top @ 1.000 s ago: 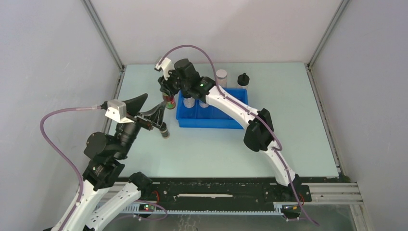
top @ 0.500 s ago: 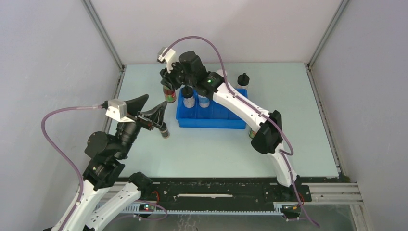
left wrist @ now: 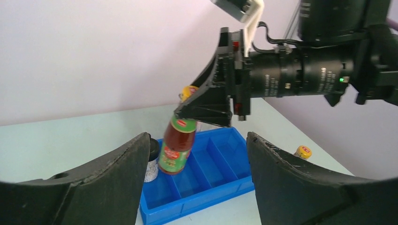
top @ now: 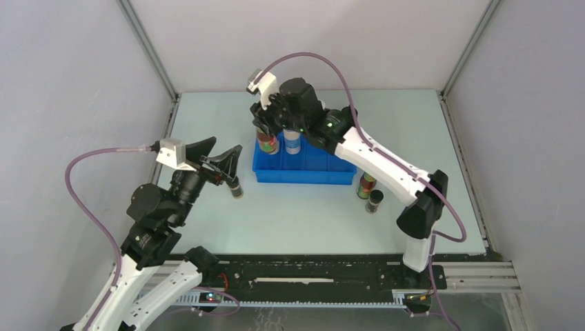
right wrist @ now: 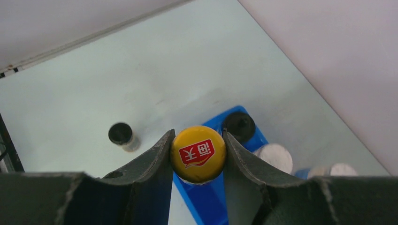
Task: Organize the condiment bottles
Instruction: Place the bottle in the storage box.
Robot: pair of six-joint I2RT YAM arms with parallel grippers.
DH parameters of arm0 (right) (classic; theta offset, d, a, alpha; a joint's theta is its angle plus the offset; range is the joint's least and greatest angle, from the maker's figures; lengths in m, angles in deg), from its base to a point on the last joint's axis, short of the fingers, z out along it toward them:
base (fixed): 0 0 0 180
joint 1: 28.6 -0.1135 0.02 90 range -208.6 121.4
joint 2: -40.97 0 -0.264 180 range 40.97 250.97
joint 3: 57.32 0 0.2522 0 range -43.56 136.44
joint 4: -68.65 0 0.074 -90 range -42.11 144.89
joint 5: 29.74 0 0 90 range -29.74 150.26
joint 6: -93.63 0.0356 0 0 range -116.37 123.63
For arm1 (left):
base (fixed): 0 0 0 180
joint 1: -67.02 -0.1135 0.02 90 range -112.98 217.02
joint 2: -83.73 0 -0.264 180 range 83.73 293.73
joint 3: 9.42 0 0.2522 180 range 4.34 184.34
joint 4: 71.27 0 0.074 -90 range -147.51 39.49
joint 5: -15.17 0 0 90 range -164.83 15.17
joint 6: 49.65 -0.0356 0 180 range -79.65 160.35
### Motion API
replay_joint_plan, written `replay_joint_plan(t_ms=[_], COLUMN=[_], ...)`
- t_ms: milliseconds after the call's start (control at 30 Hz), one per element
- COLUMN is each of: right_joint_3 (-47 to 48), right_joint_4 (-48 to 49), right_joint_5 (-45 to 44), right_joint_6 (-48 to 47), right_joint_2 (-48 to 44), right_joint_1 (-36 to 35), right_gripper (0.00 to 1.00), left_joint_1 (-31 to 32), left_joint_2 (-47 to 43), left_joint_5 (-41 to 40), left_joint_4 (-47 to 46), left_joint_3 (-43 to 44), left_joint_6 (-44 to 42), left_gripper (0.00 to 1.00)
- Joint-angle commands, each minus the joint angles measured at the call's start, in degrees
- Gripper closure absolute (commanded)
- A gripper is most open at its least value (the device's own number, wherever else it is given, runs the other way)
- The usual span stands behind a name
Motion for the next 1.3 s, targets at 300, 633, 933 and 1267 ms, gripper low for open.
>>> replay_joint_plan(t_ms=[300,633,933,1267], right_joint_3=[-18.6,-26.5,-30.3,-32.8], right_joint_4=[14.5,18.7,20.9,23.7], right_joint_5=[-9.5,-11.1,-11.1,-13.5], right_joint_6=[1.9,3.8,5.5,6.8], right_joint_2=[-19.1,-22.7,-23.6,-21.8], right_joint_1=[2.6,10.0,16.7,20.5], right_gripper=[1.0,1.0,1.0,1.0], left_joint_1=[0.4,0.4,0.4,0.4], left_joint_2=[2.0,3.0,3.2,3.8], left_joint_5=[0.0,0.3,0.1,-0.1], left_joint_4=[-1.0,-2.0,-3.0,-3.5], left_joint_3=[2.1,0.6,-0.7,-0.9], left_joint_6=[2.5,2.1,1.6,0.5], left_gripper=[0.21,0.21,0.21,0.21])
